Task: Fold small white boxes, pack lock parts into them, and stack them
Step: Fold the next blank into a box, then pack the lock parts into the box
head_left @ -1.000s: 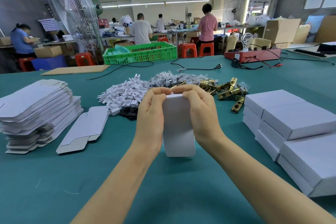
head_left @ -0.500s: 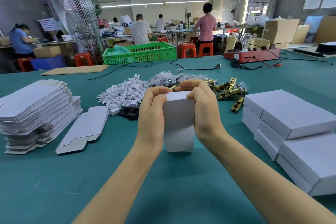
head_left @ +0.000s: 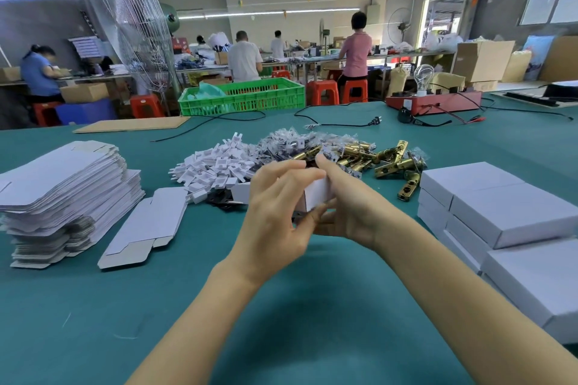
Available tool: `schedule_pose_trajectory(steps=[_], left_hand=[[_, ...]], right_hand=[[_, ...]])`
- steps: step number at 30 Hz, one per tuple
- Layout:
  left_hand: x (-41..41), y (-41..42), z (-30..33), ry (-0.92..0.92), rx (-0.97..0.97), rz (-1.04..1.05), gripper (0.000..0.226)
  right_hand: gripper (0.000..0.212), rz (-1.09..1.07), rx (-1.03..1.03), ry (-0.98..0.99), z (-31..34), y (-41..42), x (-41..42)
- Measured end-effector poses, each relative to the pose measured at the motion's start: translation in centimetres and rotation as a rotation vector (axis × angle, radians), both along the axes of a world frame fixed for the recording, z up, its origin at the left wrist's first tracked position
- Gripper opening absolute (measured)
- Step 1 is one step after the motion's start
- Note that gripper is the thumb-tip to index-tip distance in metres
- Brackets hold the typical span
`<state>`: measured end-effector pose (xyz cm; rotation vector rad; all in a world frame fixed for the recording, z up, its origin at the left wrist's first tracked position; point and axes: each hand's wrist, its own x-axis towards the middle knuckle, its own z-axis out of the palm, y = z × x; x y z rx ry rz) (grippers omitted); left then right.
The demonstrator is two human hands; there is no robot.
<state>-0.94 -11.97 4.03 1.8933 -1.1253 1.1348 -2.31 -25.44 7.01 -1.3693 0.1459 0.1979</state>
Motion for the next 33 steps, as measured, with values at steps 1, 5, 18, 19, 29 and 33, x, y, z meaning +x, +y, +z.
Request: schedule_pose_trajectory(steps=[1, 5, 18, 19, 29, 33], left_hand=[[0.1, 0.0, -0.5, 0.005, 0.011, -0.007, 0.031], [0.5, 0.1, -3.4, 0.119, -0.033, 0.153, 0.05], [2.6, 1.4, -5.0, 1.029, -0.576, -0.293, 0.043], [2.5, 1.4, -5.0, 1.027, -0.569, -0.297, 0.045], [2.8, 2.1, -5.5, 1.104, -0.464, -0.24, 0.049], [3.7, 2.7, -5.6, 1.061, -0.598, -0.084, 0.04]], right_hand=[[0.048, 0.023, 0.057, -0.004, -0.2, -0.2, 0.2], [0.025, -0.051, 0.172, -0.07, -1.7, -0.6, 0.9], [0.04, -0.07, -0.222, -0.43, -7.4, 0.0, 1.8], [0.042, -0.065, -0.241, -0.448, -7.6, 0.1, 1.9], [0.04, 0.041, -0.25, -0.418, -8.2, 0.0, 2.1], [0.016, -0.038, -0.312, -0.396, -8.4, 0.5, 2.4]])
